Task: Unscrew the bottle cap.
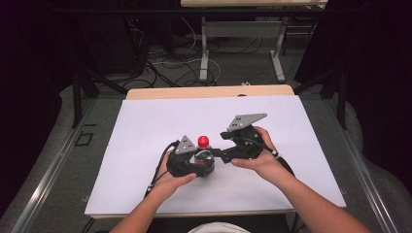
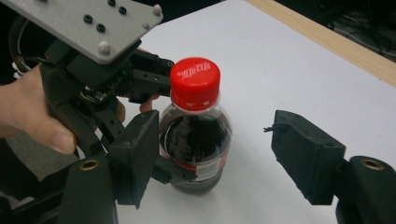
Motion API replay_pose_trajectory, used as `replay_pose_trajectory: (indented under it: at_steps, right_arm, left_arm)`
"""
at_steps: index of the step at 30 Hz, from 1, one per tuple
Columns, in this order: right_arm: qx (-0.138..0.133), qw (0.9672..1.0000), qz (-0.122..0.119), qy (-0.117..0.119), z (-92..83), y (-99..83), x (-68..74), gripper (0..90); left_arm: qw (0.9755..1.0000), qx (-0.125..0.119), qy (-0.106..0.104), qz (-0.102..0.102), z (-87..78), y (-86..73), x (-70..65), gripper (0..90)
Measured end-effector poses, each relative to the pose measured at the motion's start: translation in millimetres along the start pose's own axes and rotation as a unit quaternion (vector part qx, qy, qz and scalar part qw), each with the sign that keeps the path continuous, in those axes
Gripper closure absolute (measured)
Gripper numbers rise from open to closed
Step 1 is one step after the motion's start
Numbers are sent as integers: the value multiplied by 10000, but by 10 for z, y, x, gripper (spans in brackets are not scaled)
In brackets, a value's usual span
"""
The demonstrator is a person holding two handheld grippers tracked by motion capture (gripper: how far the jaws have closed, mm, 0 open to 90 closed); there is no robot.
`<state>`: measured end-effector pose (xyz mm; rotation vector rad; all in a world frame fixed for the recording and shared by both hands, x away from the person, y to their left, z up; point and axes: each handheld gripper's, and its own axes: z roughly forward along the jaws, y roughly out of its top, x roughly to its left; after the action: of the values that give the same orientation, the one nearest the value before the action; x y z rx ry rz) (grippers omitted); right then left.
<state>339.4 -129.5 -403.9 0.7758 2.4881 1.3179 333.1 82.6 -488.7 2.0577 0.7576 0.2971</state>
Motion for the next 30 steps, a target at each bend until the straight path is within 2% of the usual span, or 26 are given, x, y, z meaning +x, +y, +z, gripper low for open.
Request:
replay_pose_trajectory:
  at_steps: [5,8,9,11,18,22,25,26,27,30]
  right_arm:
    - [39,10000,39,-3,14,54,-7,404]
    - [-3,10000,48,24,21,79,8,433]
    - [-10,10000,-15,28,26,87,13,442]
    - [-39,10000,-50,19,43,99,40,467]
    - [-87,9999,-51,90,124,124,102,528]
    - [-138,9999,-64,56,157,141,126,542]
    - [-140,9999,-35,45,185,143,140,551]
    - [-152,9999,-70,43,197,143,141,553]
    - [-139,9999,-62,66,208,142,144,554]
    - [-129,9999,-44,40,224,143,149,562]
  left_arm:
    - [10000,42,-22,-10,9,-2,-34,294]
    - [10000,36,-24,88,11,4,-38,294]
    - [9999,79,-42,110,4,10,-40,295]
    - [9999,23,-38,112,11,8,-57,295]
    - [9997,67,-97,211,11,17,-100,295]
    - [9996,80,-141,235,8,22,-124,295]
    - [9996,4,-120,258,6,33,-141,295]
    - [9995,63,-171,239,-7,41,-148,295]
    - [9997,-28,-140,217,6,37,-162,295]
    - [9996,-25,-145,256,8,40,-178,294]
